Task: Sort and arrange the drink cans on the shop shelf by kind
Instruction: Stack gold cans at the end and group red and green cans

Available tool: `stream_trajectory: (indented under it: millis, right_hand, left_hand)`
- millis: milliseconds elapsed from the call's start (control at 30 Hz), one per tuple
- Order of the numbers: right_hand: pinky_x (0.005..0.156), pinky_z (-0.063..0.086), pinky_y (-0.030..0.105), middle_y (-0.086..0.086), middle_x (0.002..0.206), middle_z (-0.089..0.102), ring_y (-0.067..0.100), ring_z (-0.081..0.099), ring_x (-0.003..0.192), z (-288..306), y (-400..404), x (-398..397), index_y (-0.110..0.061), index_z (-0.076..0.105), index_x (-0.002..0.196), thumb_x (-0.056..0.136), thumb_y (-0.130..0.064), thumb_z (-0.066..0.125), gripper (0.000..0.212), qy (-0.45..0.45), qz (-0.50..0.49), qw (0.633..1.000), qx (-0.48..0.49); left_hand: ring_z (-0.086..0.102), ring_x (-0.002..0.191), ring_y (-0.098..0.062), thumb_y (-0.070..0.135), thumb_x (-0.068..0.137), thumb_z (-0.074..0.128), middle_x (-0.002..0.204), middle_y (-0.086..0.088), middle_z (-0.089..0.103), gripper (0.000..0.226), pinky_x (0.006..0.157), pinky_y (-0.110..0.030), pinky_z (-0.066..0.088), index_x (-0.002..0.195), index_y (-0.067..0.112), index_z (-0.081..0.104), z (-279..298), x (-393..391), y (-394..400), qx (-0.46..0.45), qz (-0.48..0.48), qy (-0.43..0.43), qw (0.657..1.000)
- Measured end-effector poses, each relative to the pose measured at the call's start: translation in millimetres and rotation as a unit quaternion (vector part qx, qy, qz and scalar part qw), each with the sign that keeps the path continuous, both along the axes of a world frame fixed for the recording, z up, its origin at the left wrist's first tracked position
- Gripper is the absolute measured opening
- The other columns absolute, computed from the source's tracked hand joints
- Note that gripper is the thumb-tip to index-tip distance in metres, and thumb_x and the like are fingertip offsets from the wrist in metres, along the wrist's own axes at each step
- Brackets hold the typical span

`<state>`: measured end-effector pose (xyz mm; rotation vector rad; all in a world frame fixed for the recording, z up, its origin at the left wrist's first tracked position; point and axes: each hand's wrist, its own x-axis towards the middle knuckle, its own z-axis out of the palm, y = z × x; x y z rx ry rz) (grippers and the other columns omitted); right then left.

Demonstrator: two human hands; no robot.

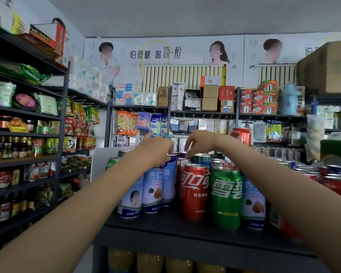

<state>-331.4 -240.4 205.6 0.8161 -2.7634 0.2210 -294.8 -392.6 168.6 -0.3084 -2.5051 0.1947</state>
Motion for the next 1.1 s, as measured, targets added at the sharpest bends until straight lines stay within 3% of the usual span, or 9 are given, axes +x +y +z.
stream_trajectory:
  millis: [100, 233, 467, 700, 867, 933, 1033, 1100]
  right_hand:
    - [0.093, 0.041, 0.03, 0.006, 0.116, 0.063, 0.021, 0.056, 0.111, -9.4, -17.4, -25.4, -0.008, 0.064, 0.111, 0.084, -0.017, 0.065, 0.029, 0.006, -0.008, 0.999, 0.052]
    - [0.081, 0.043, 0.026, 0.009, 0.109, 0.066, 0.021, 0.059, 0.103, -13.6, -24.8, -44.3, -0.005, 0.065, 0.103, 0.08, -0.011, 0.068, 0.024, 0.016, -0.018, 0.998, 0.054]
    - [0.089, 0.044, 0.03, 0.011, 0.111, 0.066, 0.024, 0.058, 0.106, -12.6, -31.2, -49.6, -0.002, 0.066, 0.108, 0.081, -0.017, 0.069, 0.03, 0.032, -0.004, 0.997, 0.065]
    - [0.097, 0.038, 0.032, 0.008, 0.115, 0.066, 0.02, 0.057, 0.11, -0.9, -16.7, -40.2, -0.002, 0.067, 0.107, 0.085, -0.014, 0.063, 0.024, -0.017, 0.028, 0.994, 0.1]
    - [0.095, 0.034, 0.029, 0.006, 0.117, 0.063, 0.009, 0.049, 0.099, 4.3, -7.3, -32.6, -0.004, 0.065, 0.109, 0.088, -0.01, 0.059, 0.023, -0.046, 0.042, 0.989, 0.137]
    - [0.099, 0.035, 0.034, 0.003, 0.111, 0.063, 0.012, 0.049, 0.101, 5.9, -5.2, -30.7, -0.004, 0.065, 0.108, 0.087, -0.008, 0.059, 0.022, -0.046, 0.043, 0.988, 0.144]
    - [0.093, 0.035, 0.032, -0.007, 0.094, 0.055, 0.013, 0.048, 0.098, 8.1, 0.8, -25.2, -0.006, 0.064, 0.107, 0.088, -0.006, 0.057, 0.021, -0.064, 0.037, 0.984, 0.159]
    - [0.09, 0.035, 0.03, -0.007, 0.094, 0.054, 0.012, 0.047, 0.095, 7.4, 3.5, -23.2, -0.005, 0.062, 0.108, 0.089, -0.006, 0.055, 0.02, -0.072, 0.039, 0.984, 0.157]
  left_hand:
    - [0.058, 0.097, -0.02, 0.012, 0.091, 0.051, 0.098, -0.003, 0.066, 0.012, 0.113, -0.036, 0.012, 0.097, 0.011, 0.061, -0.6, -9.8, 1.4, 0.015, 0.021, 0.053, 0.998]
    - [0.057, 0.097, -0.021, 0.011, 0.088, 0.054, 0.098, -0.004, 0.064, 0.006, 0.111, -0.037, 0.021, 0.091, 0.012, 0.058, 2.0, -21.2, 6.9, 0.0, 0.054, 0.056, 0.997]
    - [0.055, 0.099, -0.022, 0.009, 0.087, 0.055, 0.1, -0.005, 0.062, 0.015, 0.105, -0.038, 0.026, 0.083, 0.018, 0.044, 1.9, -31.2, 17.7, -0.02, 0.096, 0.061, 0.993]
    - [0.057, 0.096, -0.021, 0.016, 0.089, 0.052, 0.096, -0.001, 0.064, 0.011, 0.105, -0.037, 0.023, 0.096, 0.013, 0.06, -1.7, -29.9, 6.5, 0.018, 0.062, 0.059, 0.996]
    - [0.058, 0.094, -0.02, 0.014, 0.089, 0.051, 0.095, 0.0, 0.065, 0.012, 0.107, -0.038, 0.022, 0.095, 0.014, 0.061, 0.5, -24.4, 4.7, 0.02, 0.058, 0.048, 0.997]
    - [0.058, 0.095, -0.02, 0.013, 0.089, 0.05, 0.095, 0.0, 0.064, 0.011, 0.107, -0.039, 0.021, 0.094, 0.014, 0.06, 0.2, -24.6, 4.9, 0.02, 0.062, 0.047, 0.997]
    - [0.058, 0.093, -0.021, 0.011, 0.089, 0.048, 0.093, -0.001, 0.064, 0.007, 0.107, -0.04, 0.021, 0.089, 0.015, 0.054, 0.6, -23.7, 5.8, 0.014, 0.067, 0.049, 0.996]
    - [0.058, 0.092, -0.022, 0.01, 0.088, 0.047, 0.089, -0.001, 0.063, 0.008, 0.108, -0.04, 0.02, 0.086, 0.016, 0.051, 0.5, -22.0, 6.8, 0.018, 0.069, 0.045, 0.996]
